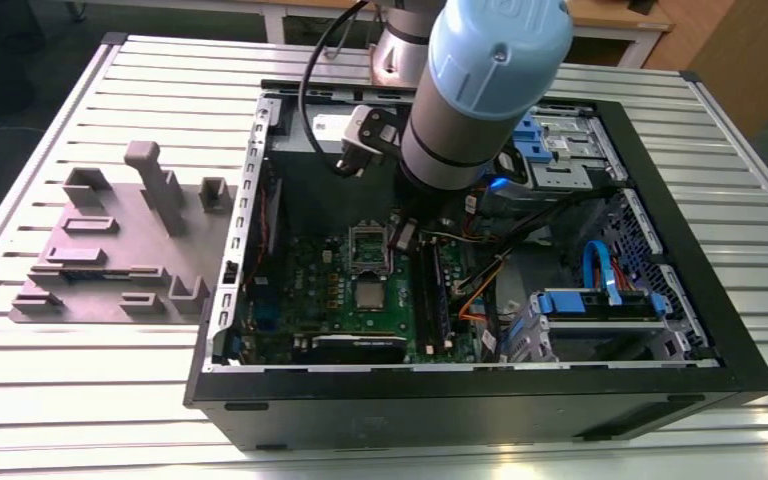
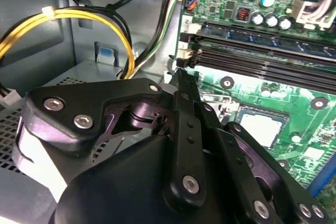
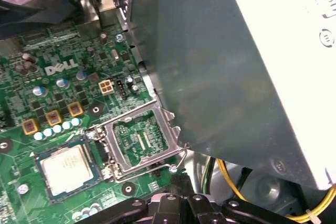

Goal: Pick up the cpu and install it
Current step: 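Close the cpu cover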

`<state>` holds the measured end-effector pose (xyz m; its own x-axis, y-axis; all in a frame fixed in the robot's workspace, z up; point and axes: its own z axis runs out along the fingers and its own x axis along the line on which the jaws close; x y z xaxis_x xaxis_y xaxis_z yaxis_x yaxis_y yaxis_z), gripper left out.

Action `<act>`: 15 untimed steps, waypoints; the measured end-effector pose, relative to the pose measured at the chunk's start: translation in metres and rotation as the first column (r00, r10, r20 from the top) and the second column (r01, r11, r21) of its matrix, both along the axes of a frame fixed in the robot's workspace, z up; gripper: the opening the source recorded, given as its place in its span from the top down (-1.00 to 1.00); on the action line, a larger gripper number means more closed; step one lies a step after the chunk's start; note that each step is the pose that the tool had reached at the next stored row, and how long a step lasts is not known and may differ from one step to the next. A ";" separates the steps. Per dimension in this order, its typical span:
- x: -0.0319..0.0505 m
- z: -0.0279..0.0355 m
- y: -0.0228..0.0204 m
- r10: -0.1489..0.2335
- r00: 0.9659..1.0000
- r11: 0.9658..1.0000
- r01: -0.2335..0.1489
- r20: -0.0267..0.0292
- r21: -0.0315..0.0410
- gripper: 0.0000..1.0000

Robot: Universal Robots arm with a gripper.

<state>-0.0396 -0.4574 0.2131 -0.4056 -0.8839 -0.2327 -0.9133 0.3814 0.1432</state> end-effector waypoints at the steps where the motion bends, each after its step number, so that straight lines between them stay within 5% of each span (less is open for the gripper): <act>1: 0.0001 -0.0005 0.0006 0.000 1.000 1.000 0.000 0.000 0.002 0.80; 11: 0.0004 -0.0043 0.0029 -0.014 1.000 1.000 0.014 0.000 0.012 0.80; 15: 0.0003 -0.0052 0.0030 -0.020 1.000 0.999 0.020 -0.001 0.036 0.80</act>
